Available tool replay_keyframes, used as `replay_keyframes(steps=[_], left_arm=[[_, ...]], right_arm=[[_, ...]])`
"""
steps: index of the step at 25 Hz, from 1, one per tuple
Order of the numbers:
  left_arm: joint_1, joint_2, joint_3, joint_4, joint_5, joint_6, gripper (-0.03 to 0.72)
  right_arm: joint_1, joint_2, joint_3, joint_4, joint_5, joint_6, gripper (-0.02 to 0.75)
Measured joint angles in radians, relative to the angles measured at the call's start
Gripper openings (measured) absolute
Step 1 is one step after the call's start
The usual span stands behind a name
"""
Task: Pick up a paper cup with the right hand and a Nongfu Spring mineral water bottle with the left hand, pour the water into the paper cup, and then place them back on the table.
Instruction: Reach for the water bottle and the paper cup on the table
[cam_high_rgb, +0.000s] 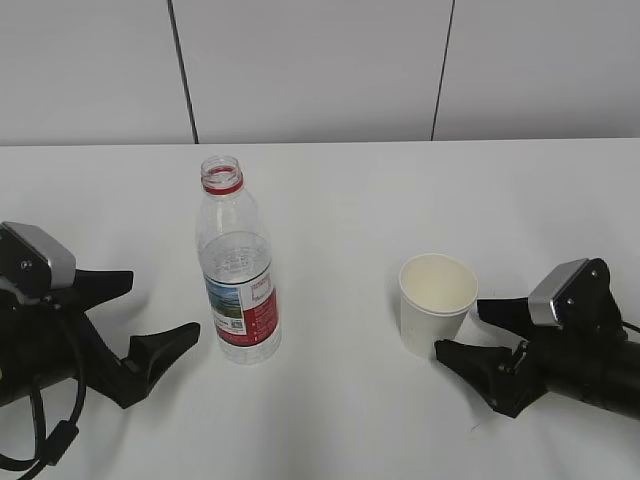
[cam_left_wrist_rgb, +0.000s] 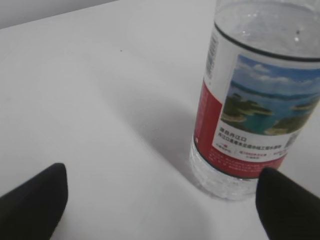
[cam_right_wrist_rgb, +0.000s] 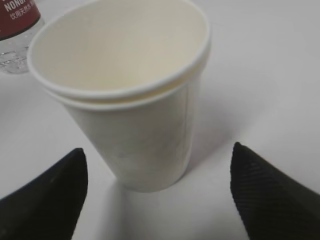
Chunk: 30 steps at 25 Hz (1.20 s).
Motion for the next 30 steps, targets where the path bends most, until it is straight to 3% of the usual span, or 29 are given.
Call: replay_keyframes(steps=[19,25,30], left_arm=[[0.000,0.000,0.000,0.004,0.000,-0.019,0.676],[0.000,0.000,0.000,0.008,0.000,-0.025,0.665],[0.000,0.000,-0.004,0.031,0.000,-0.027,0.655]], right_arm=[[0.123,0.092,-0.150,0.036,0.000,0.000,0.653],[0.123,0.092,-0.151,0.020,0.000,0.000,0.540],[0.123,0.092,-0.153,0.020,-0.002,0.000,0.514]])
